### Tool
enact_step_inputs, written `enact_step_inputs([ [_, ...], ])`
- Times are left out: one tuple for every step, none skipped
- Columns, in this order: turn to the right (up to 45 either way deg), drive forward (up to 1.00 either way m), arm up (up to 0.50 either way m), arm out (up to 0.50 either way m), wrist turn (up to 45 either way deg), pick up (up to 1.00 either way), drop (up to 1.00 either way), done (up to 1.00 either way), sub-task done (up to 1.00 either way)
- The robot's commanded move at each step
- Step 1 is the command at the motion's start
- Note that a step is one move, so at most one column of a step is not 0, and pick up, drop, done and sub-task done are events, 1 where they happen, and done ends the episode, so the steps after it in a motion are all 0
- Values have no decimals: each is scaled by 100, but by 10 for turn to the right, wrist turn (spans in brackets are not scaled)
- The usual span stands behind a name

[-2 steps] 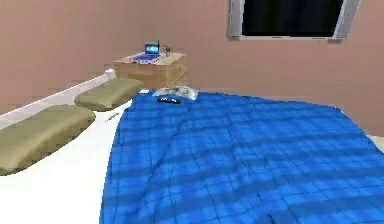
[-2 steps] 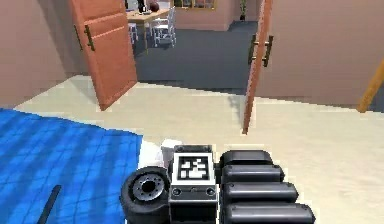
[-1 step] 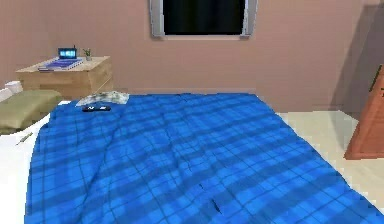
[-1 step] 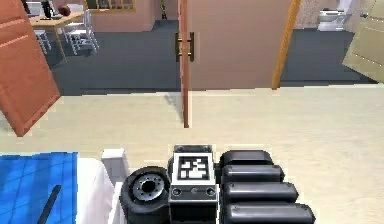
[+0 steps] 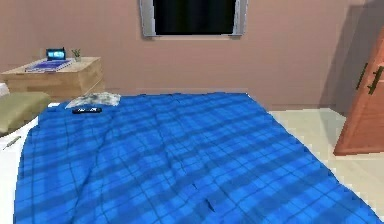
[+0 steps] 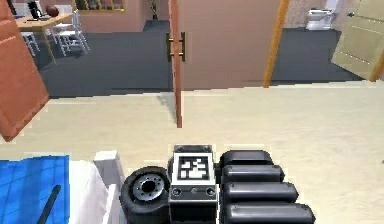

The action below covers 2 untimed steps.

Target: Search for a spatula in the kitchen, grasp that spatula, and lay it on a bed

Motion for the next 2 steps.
enact_step_inputs([
  [-270,0,0,0,0,0,0,0,0],
  [300,0,0,0,0,0,0,0,0],
])
